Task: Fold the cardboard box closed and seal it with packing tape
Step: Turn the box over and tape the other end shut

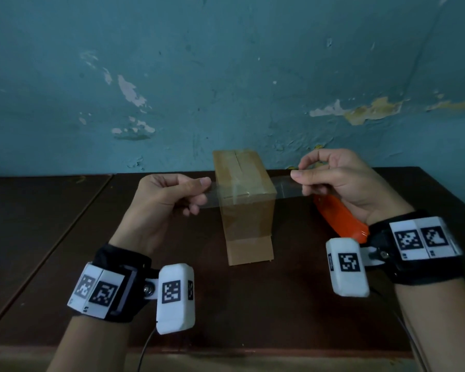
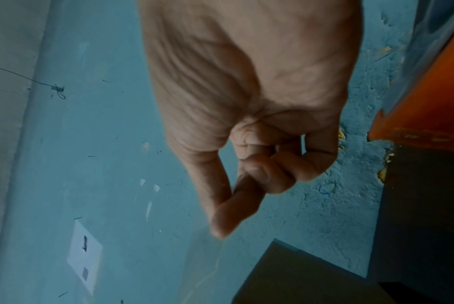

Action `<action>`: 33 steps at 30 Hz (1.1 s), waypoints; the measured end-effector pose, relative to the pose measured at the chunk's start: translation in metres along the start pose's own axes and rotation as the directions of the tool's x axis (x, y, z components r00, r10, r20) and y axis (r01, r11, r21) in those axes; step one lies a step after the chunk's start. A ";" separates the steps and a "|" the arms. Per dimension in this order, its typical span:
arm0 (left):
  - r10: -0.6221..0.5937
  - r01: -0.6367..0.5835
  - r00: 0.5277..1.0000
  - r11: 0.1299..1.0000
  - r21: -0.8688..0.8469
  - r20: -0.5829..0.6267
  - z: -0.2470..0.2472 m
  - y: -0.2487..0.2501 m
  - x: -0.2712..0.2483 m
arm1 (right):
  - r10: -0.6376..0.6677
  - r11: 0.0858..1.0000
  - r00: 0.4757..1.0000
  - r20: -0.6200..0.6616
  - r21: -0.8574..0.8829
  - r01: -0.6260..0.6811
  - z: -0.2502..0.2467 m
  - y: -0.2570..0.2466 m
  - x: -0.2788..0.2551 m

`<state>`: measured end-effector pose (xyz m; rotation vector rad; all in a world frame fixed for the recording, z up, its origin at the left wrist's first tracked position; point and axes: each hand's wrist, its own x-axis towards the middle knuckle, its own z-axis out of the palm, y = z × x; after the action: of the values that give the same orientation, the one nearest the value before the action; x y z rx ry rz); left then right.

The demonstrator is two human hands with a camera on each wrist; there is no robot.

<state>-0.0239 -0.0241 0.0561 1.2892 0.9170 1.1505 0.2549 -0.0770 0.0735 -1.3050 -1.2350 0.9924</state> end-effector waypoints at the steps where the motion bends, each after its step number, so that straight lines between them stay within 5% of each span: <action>1: 0.005 -0.005 1.000 1.000 0.000 -0.002 -0.001 0.000 0.000 | -0.004 1.000 1.000 -0.002 -0.011 0.004 0.001 0.000 0.000; 33: -0.010 0.010 1.000 0.999 -0.037 0.005 0.001 -0.007 0.000 | -0.002 1.000 0.997 -0.076 0.007 0.002 -0.001 0.013 0.009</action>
<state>-0.0217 -0.0235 0.0492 1.2554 0.8941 1.1510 0.2590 -0.0676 0.0619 -1.3241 -1.1739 0.9365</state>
